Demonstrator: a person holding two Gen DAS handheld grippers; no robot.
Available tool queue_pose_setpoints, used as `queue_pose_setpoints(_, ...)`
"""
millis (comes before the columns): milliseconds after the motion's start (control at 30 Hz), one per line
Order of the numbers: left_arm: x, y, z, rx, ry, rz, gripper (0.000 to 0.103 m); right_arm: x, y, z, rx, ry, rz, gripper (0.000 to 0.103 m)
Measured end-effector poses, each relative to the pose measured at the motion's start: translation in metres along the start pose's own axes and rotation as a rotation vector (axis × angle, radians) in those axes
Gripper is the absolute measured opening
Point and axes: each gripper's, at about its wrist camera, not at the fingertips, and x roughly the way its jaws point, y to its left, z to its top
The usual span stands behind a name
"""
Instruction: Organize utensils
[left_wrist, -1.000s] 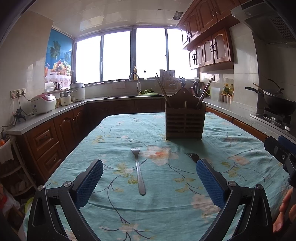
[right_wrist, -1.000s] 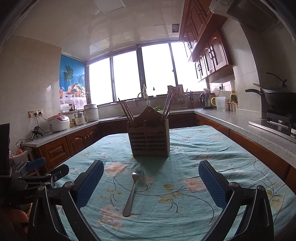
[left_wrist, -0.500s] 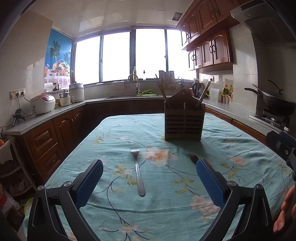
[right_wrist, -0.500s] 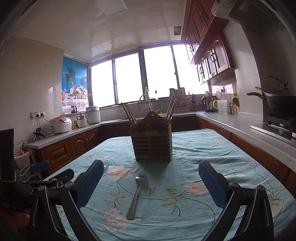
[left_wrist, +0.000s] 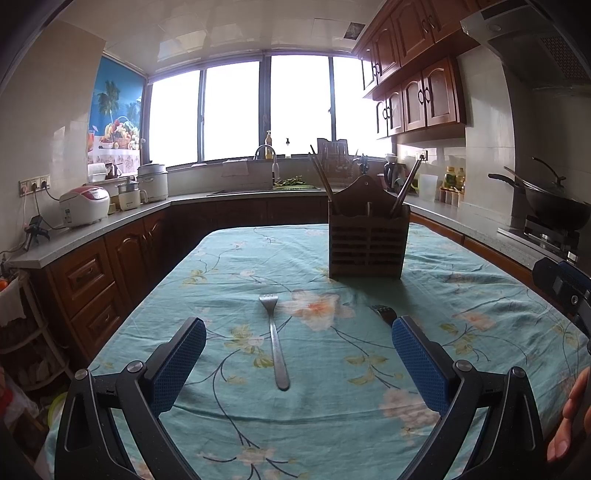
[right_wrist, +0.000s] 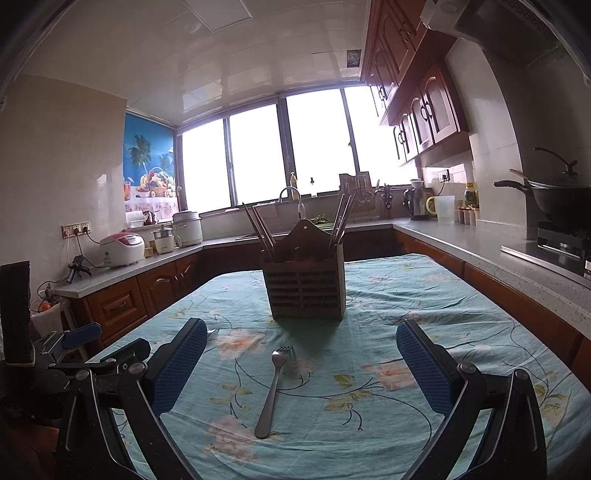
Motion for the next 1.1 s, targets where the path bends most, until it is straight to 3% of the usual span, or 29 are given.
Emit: queue_pose_setpoints(1100, 0.003, -0.011, 0.005, 0.001, 0.011, -0.006, 0.102, 0.003, -0.006, 0.004, 0.011, 0.013, 0.005, 0.103)
